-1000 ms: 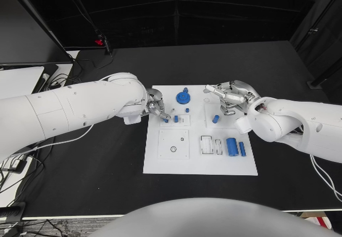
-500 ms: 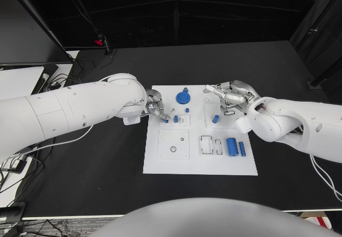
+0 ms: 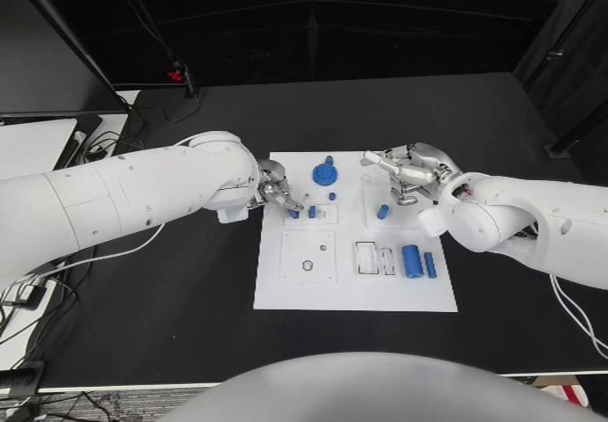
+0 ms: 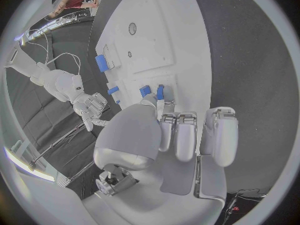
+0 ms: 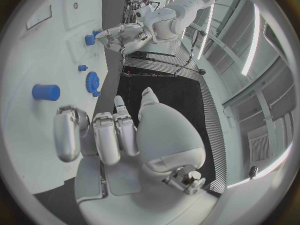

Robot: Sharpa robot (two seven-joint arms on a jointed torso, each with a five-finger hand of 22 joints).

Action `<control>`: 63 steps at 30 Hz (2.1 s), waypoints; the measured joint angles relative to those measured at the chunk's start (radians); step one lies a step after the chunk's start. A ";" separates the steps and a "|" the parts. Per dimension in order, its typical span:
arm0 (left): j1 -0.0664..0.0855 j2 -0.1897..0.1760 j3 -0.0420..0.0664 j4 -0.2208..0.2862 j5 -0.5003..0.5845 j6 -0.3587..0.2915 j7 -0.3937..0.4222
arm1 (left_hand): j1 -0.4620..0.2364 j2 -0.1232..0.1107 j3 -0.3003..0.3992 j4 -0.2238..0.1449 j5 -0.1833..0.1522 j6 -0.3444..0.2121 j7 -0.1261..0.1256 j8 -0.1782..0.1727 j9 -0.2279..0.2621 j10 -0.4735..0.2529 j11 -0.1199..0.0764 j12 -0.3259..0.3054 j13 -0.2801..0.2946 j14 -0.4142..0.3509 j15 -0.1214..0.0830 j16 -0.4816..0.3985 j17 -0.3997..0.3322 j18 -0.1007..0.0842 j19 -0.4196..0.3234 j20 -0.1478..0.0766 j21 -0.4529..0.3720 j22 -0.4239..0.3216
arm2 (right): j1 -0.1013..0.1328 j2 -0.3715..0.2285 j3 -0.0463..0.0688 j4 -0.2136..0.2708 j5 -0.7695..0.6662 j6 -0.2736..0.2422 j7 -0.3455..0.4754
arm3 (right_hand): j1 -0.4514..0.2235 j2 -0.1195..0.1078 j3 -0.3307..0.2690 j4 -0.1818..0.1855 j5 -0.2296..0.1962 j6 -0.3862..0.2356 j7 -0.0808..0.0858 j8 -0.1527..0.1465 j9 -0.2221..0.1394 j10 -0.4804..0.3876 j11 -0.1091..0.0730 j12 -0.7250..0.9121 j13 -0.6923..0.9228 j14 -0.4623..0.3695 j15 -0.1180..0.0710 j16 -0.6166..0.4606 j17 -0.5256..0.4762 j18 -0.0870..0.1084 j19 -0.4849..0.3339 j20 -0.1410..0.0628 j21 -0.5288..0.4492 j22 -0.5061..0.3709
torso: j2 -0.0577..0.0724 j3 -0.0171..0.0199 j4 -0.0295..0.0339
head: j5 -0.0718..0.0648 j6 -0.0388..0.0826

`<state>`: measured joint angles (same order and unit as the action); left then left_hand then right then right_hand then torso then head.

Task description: Assemble the parts on the task board

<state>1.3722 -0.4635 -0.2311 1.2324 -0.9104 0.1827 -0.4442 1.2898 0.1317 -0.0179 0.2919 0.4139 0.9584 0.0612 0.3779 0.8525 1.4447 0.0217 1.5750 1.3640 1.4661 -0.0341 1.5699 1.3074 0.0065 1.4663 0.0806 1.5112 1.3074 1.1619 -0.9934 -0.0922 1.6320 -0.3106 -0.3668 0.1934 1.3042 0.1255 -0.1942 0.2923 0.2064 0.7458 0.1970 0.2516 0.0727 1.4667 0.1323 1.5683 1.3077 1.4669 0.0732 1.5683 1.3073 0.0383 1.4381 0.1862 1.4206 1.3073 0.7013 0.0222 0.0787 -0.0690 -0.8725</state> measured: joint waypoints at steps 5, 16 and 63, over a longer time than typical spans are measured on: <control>-0.001 0.001 0.001 0.001 0.000 0.001 -0.001 | -0.109 -0.011 -0.053 0.003 -0.015 -0.016 0.006 0.003 -0.001 0.017 -0.011 -0.006 -0.055 -0.001 0.001 0.000 0.000 0.000 0.000 0.007 0.000 0.000 | 0.000 0.000 0.000 0.000 0.000 0.000 0.000 | 0.000 0.000 0.000 0.000 0.000 0.000 0.000 0.000 0.000 0.000 0.000 0.000 0.000 0.000 0.000 0.000 0.000 0.000 0.000 0.000 0.000 0.000 | 0.000 0.0000 -0.0001 | 0.000 0.000; -0.001 -0.001 0.001 0.004 0.000 0.001 0.002 | -0.162 -0.005 -0.087 0.004 -0.050 -0.033 0.006 0.018 -0.001 0.020 -0.008 -0.006 -0.055 0.000 0.007 0.000 0.000 0.000 0.000 0.007 0.000 0.000 | 0.000 0.000 0.000 -0.001 0.000 0.000 0.000 | 0.000 0.000 0.000 0.000 0.000 0.000 0.000 0.000 0.000 0.000 0.000 0.000 0.000 0.000 0.000 0.000 0.000 0.000 0.000 0.000 0.000 0.000 | 0.000 0.0003 -0.0001 | -0.001 0.000; -0.054 -0.010 -0.006 -0.041 -0.041 -0.651 0.814 | 0.213 -0.134 -0.145 -0.001 -0.101 -0.248 0.120 -0.059 -0.531 -0.710 0.110 -1.136 -1.088 -0.004 0.100 -0.044 0.001 0.054 -0.060 0.090 -0.130 0.001 | 0.000 0.004 0.000 0.000 -0.006 -0.024 0.087 | 0.000 0.000 -0.003 -0.003 0.000 0.000 0.000 0.004 0.000 0.000 0.000 0.000 0.000 0.000 0.000 0.000 0.000 0.000 0.000 0.000 0.000 0.000 | 0.001 -0.0002 -0.0012 | 0.002 0.032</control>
<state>1.3181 -0.4730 -0.2376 1.1911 -0.9513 -0.4679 0.3700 1.5023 -0.0027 -0.1634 0.2914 0.3125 0.7102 0.1807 0.3189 0.3211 0.7344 0.1322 0.4390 0.2761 1.4623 0.0659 1.5263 1.3083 0.0602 1.4059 0.1706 1.3810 1.3080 1.1618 -0.9894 -0.0922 1.6315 -0.3171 -0.3908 0.2805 1.3042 0.1255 -0.1970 0.2895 0.2064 0.7458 0.1971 0.2553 0.0726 1.4667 0.1323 1.5683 1.3076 1.4669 0.0732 1.5683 1.3073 0.0384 1.4381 0.1861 1.4206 1.3073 0.7026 0.0221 0.0776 -0.0673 -0.8402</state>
